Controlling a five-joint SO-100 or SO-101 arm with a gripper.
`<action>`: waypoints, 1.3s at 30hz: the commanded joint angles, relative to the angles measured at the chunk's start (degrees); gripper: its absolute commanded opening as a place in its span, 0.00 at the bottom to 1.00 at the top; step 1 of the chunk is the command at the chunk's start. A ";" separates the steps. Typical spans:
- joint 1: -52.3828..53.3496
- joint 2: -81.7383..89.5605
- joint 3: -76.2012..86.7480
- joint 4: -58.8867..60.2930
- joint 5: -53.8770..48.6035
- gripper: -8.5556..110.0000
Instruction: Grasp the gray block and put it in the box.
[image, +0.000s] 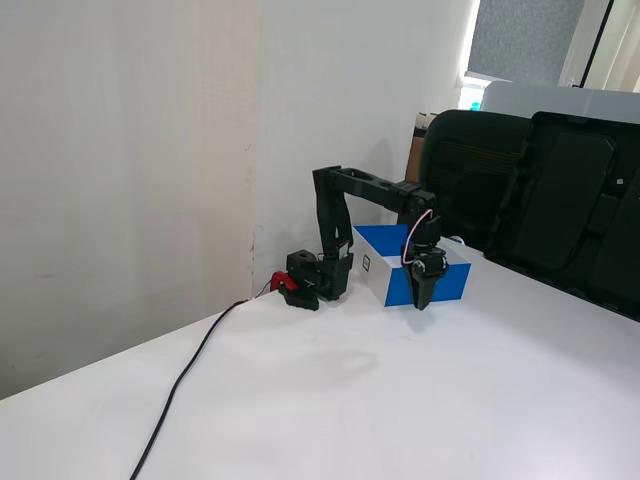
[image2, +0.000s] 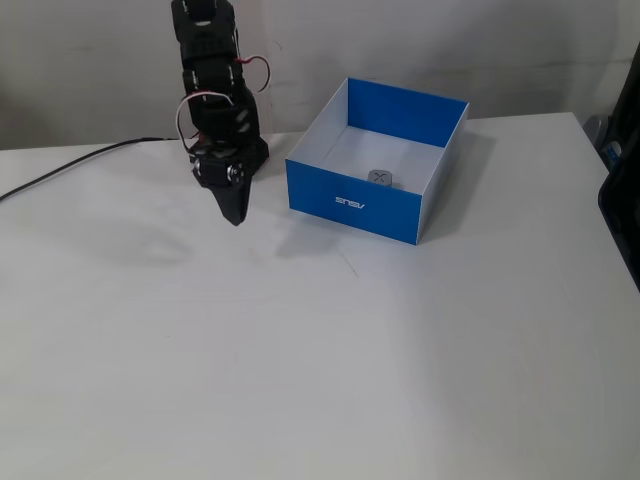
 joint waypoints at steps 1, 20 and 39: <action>-0.88 5.54 2.46 -2.72 -0.62 0.07; 0.00 24.87 30.06 -23.03 -19.51 0.07; 6.50 39.81 46.41 -28.74 -28.65 0.07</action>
